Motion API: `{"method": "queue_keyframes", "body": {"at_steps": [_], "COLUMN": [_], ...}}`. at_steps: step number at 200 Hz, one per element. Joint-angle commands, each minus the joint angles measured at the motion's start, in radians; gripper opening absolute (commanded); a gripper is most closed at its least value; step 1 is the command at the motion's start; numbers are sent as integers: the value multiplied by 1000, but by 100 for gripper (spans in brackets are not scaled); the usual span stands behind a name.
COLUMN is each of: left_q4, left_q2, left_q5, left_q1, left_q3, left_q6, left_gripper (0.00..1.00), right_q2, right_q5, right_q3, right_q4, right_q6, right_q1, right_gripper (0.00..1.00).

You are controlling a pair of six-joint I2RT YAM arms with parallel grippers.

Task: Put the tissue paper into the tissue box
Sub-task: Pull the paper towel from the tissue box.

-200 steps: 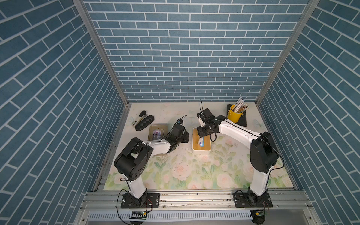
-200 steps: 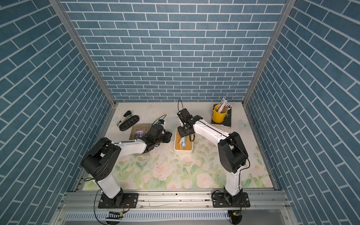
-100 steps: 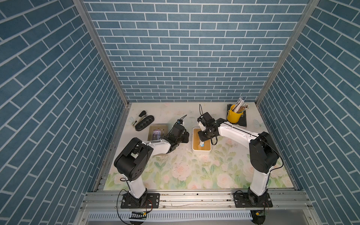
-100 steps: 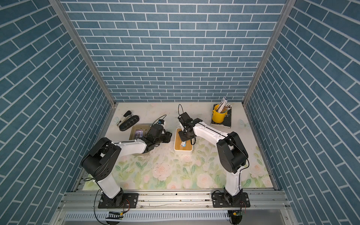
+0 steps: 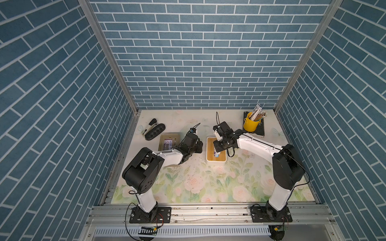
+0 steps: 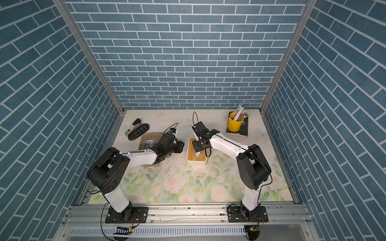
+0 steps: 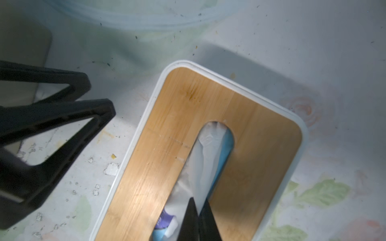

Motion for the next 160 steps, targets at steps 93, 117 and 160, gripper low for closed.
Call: {"method": "queue_keyframes", "body": {"at_steps": [93, 117, 160], "left_q4": [8, 7, 9], "left_q2": [11, 13, 13], "left_q5": [-1, 0, 0], "left_q1": [1, 1, 1], "left_q3": [3, 2, 2], "left_q6": [12, 12, 13], "left_gripper": [49, 49, 49], "right_q2": [-207, -221, -147], "right_q5": [76, 119, 110], "right_q3": [-225, -146, 35], "right_q4": [128, 53, -49], "right_q6": [91, 63, -31], "right_q1": [13, 13, 14], "right_gripper": [52, 56, 59]}}
